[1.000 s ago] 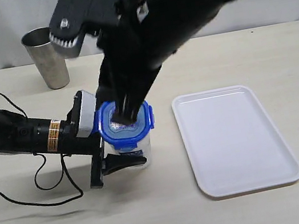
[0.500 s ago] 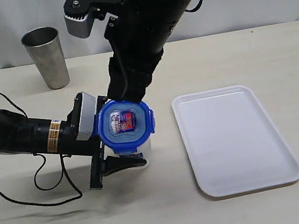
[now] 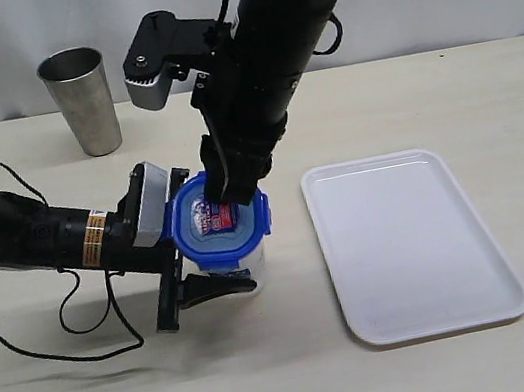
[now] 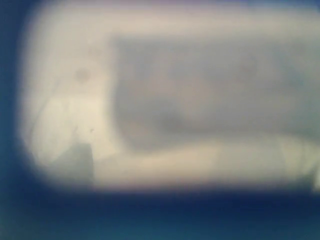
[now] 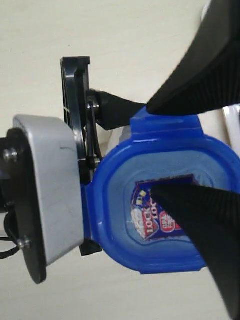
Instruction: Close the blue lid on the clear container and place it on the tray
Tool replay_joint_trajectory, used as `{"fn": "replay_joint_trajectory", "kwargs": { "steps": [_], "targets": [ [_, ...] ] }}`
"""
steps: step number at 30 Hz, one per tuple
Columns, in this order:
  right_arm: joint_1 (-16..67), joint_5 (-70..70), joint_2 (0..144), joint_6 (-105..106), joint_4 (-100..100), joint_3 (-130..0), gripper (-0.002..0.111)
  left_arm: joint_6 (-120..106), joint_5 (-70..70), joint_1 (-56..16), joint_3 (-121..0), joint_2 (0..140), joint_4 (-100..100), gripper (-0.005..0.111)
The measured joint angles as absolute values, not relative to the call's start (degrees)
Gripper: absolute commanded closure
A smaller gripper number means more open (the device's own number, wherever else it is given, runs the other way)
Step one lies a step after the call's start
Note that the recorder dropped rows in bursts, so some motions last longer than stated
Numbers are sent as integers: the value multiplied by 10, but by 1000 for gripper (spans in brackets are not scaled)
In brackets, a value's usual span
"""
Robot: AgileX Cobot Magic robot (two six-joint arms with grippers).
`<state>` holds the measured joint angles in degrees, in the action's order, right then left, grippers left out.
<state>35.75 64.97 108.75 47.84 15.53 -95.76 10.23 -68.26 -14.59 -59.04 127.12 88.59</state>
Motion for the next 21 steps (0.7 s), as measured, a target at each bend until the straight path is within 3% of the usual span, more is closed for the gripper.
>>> {"fn": "replay_joint_trajectory", "kwargs": {
  "steps": [11, 15, 21],
  "targets": [
    [351, 672, 1124, 443, 182, -974, 72, 102, -683, -146, -590, 1271, 890, 107],
    [324, 675, 1135, 431, 227, -979, 87, 110, -683, -146, -590, 1271, 888, 107],
    [310, 670, 1139, 428, 266, -964, 87, 109, -683, -146, -590, 1271, 887, 107]
  ]
}}
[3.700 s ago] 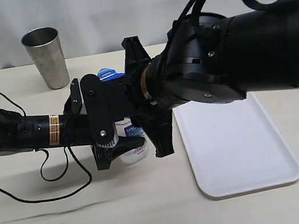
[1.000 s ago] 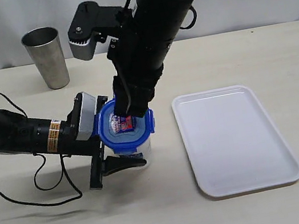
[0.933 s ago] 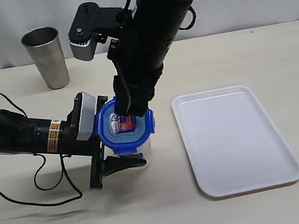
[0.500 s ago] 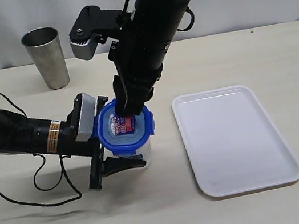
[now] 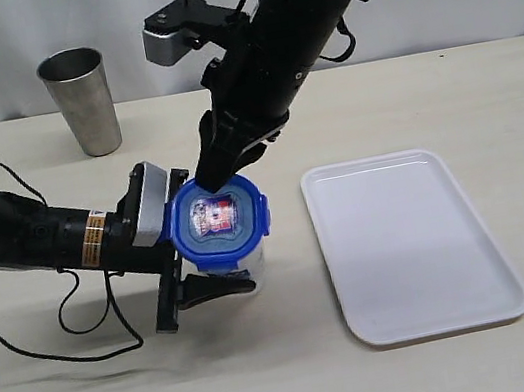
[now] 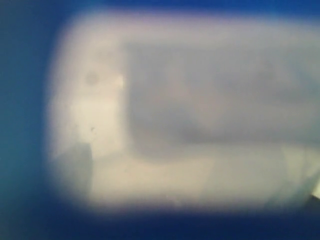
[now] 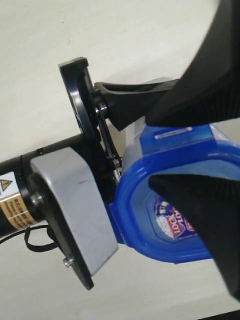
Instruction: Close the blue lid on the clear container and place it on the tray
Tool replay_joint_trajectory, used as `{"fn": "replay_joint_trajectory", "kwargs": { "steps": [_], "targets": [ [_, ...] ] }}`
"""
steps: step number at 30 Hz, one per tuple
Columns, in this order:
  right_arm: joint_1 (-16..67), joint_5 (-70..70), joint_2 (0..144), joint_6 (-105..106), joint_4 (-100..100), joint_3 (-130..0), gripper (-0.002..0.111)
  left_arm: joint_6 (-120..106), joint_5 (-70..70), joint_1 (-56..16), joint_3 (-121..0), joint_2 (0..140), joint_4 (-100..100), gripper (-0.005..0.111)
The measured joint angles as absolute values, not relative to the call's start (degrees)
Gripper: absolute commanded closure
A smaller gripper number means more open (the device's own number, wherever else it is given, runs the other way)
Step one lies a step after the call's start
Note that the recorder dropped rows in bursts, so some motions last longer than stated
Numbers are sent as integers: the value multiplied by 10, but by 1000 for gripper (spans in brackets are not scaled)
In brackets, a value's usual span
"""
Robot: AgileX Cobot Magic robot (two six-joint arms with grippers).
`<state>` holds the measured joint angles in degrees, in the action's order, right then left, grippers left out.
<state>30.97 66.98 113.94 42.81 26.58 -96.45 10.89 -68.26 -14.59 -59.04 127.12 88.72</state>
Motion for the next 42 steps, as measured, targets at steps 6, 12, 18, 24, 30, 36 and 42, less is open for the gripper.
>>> {"fn": "replay_joint_trajectory", "kwargs": {
  "steps": [6, 12, 18, 24, 30, 36, 42],
  "targets": [
    [287, 667, 1139, 424, 315, -947, 81, 112, -683, -146, -590, 1271, 888, 107],
    [265, 675, 1140, 412, 382, -913, 74, 102, -684, -146, -590, 1271, 897, 107],
    [259, 686, 1140, 405, 326, -967, 74, 165, -674, -146, -590, 1271, 870, 107],
    [232, 688, 1124, 396, 255, -974, 74, 209, -658, -147, -590, 1271, 852, 107],
    [216, 693, 1126, 385, 204, -955, 74, 211, -645, -147, -590, 1271, 851, 107],
    [216, 689, 1114, 351, 204, -962, 74, 230, -640, -147, -590, 1271, 837, 107],
    [219, 614, 1034, 217, 217, -967, 74, 254, -604, -147, -590, 1271, 789, 107]
  ]
}}
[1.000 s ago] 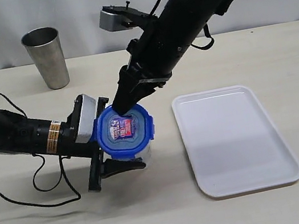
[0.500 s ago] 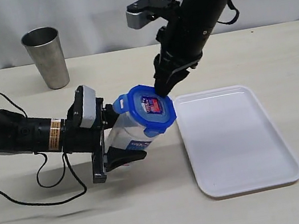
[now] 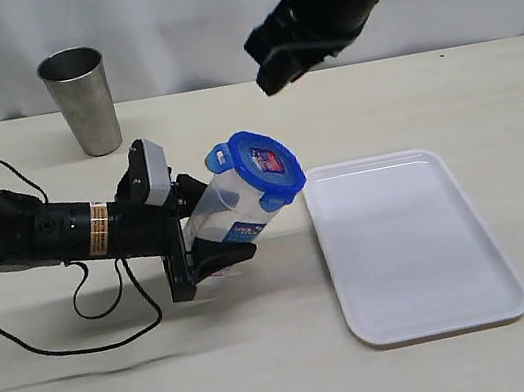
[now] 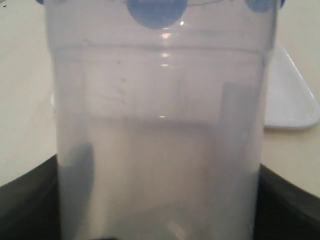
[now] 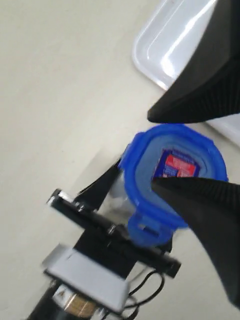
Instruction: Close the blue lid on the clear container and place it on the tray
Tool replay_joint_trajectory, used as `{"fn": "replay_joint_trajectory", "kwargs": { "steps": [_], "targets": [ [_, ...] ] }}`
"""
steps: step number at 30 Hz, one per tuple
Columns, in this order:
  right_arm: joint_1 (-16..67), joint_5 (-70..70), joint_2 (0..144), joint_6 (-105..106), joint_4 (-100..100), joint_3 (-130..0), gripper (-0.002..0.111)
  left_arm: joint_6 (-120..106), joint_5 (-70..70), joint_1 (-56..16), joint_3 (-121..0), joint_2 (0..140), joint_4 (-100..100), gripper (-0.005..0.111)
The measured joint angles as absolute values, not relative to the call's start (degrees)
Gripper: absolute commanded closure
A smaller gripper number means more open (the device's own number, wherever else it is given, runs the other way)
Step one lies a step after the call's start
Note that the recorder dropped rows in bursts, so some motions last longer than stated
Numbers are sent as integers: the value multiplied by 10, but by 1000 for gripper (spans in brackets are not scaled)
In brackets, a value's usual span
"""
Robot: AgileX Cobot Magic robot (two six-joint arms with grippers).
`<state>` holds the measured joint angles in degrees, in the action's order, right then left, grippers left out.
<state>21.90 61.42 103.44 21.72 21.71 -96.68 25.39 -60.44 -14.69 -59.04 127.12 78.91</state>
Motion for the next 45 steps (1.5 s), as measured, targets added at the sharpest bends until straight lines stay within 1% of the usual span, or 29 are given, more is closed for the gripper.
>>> {"fn": "replay_joint_trajectory", "kwargs": {
  "steps": [2, 5, 6, 10, 12, 18, 27, 36, 42, 45],
  "targets": [
    [231, 609, 1012, 186, 215, -964, 71, 255, -598, -147, -590, 1271, 780, 107],
    [277, 605, 993, 126, 168, -957, 60, 256, -594, -147, -590, 1271, 775, 107],
    [299, 605, 993, 98, 138, -957, 59, 256, -594, -147, -590, 1271, 775, 107],
    [373, 605, 1011, -17, 15, -954, 63, 256, -592, -147, -590, 1271, 774, 107],
    [390, 605, 1026, -48, -17, -954, 65, 257, -592, -147, -590, 1271, 773, 107],
    [386, 601, 1076, -93, -61, -954, 64, 258, -592, -147, -590, 1271, 773, 107],
    [378, 553, 1090, -95, -47, -954, 65, 264, -585, -146, -590, 1271, 770, 107],
    [377, 569, 1109, -76, -17, -959, 65, 262, -587, -146, -590, 1271, 772, 107],
    [373, 575, 1119, -27, 6, -966, 82, 268, -586, -146, -590, 1271, 770, 107],
    [371, 578, 1126, 0, 12, -967, 82, 269, -586, -146, -590, 1271, 770, 107]
  ]
}}
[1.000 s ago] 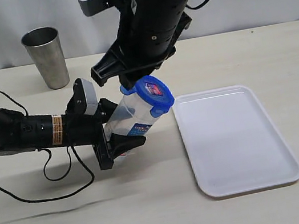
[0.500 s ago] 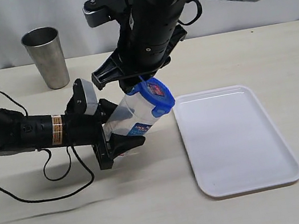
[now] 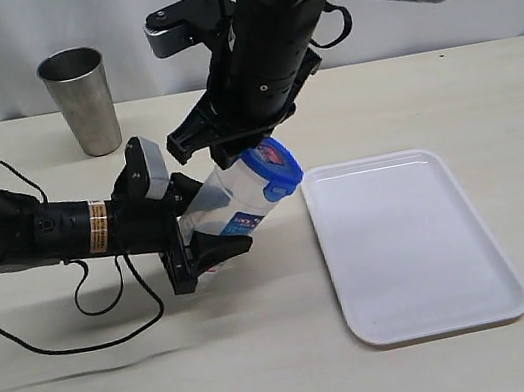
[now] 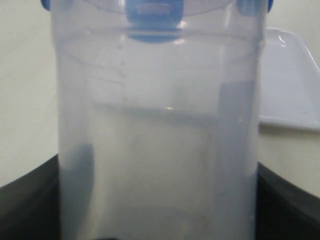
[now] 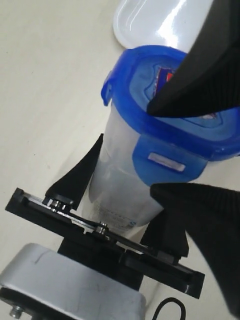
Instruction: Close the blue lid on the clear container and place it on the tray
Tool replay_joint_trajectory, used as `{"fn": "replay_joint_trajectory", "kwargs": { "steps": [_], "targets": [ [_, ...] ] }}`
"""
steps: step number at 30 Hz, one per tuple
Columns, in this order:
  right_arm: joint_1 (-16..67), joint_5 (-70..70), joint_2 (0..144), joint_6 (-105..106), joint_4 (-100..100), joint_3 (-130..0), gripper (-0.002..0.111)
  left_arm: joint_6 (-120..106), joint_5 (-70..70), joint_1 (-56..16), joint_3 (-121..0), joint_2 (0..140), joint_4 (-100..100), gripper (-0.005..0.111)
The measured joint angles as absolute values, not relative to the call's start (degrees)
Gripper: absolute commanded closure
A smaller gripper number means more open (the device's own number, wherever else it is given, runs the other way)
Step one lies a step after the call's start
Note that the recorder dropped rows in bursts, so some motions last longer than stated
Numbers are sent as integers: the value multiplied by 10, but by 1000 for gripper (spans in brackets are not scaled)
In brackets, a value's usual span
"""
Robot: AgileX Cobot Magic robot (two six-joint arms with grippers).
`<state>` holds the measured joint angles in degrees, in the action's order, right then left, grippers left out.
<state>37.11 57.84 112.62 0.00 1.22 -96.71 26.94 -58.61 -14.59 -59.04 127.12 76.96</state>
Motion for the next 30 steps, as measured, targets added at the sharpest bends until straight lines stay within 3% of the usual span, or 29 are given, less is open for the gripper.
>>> {"fn": "replay_joint_trajectory", "kwargs": {
  "steps": [13, 22, 27, 30],
  "targets": [
    [403, 593, 1143, 0, -83, -973, 82, 273, -583, -146, -590, 1271, 765, 107],
    [408, 597, 1118, 74, -68, -983, 64, 262, -596, -141, -590, 1271, 772, 107],
    [419, 570, 1049, 125, -26, -972, 65, 243, -604, -143, -590, 1271, 772, 107],
    [420, 533, 984, 130, -22, -946, 72, 229, -614, -143, -590, 1271, 772, 107]
  ]
}}
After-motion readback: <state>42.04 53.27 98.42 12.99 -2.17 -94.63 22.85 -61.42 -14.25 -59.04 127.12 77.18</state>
